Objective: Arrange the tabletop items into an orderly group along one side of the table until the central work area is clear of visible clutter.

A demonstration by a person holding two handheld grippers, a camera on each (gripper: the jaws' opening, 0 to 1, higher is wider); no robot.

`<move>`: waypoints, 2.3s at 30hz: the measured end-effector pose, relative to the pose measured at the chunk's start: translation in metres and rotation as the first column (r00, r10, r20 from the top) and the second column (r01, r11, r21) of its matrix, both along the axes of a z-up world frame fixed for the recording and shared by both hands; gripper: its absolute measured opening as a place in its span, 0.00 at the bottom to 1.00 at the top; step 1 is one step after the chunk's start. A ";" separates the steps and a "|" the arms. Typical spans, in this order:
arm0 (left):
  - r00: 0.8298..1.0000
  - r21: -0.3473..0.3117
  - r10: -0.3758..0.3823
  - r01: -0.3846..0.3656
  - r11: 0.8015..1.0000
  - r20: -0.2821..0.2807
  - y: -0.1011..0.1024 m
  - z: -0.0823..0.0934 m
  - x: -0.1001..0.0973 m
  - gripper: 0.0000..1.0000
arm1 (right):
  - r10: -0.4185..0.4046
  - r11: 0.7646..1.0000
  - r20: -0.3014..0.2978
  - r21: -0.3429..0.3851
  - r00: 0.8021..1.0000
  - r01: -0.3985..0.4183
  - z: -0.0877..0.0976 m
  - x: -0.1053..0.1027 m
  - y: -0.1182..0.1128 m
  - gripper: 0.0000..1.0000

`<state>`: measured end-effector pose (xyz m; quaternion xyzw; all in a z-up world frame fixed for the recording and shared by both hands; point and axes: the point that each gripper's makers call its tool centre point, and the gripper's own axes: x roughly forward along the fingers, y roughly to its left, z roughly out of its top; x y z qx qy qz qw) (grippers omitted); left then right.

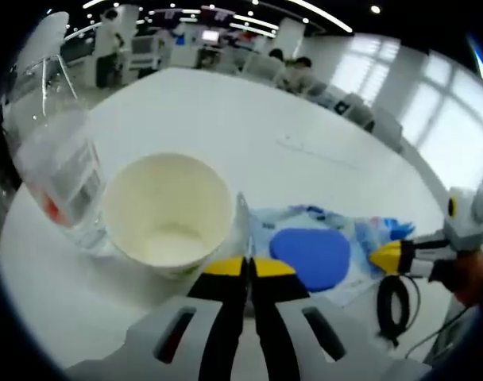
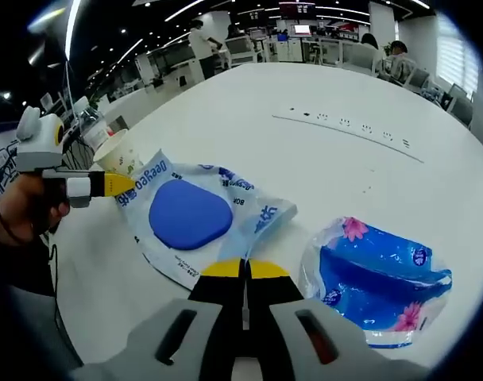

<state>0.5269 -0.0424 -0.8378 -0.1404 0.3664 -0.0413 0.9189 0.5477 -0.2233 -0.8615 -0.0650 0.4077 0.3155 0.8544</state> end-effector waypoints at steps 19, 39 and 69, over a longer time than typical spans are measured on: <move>0.996 -0.012 -0.073 0.073 0.997 -0.041 -0.004 -0.003 -0.021 0.17 | 0.043 0.997 0.042 -0.068 0.998 -0.040 0.008 -0.014 -0.006 0.18; 0.988 0.006 -0.154 0.154 0.988 -0.005 -0.002 0.018 -0.051 0.29 | 0.077 0.997 0.063 -0.021 0.995 -0.076 0.038 -0.043 -0.019 0.41; 0.943 0.158 -0.323 0.308 0.938 0.079 0.011 0.072 -0.139 0.35 | -0.022 0.993 0.025 -0.112 0.999 0.025 0.018 -0.072 -0.089 0.32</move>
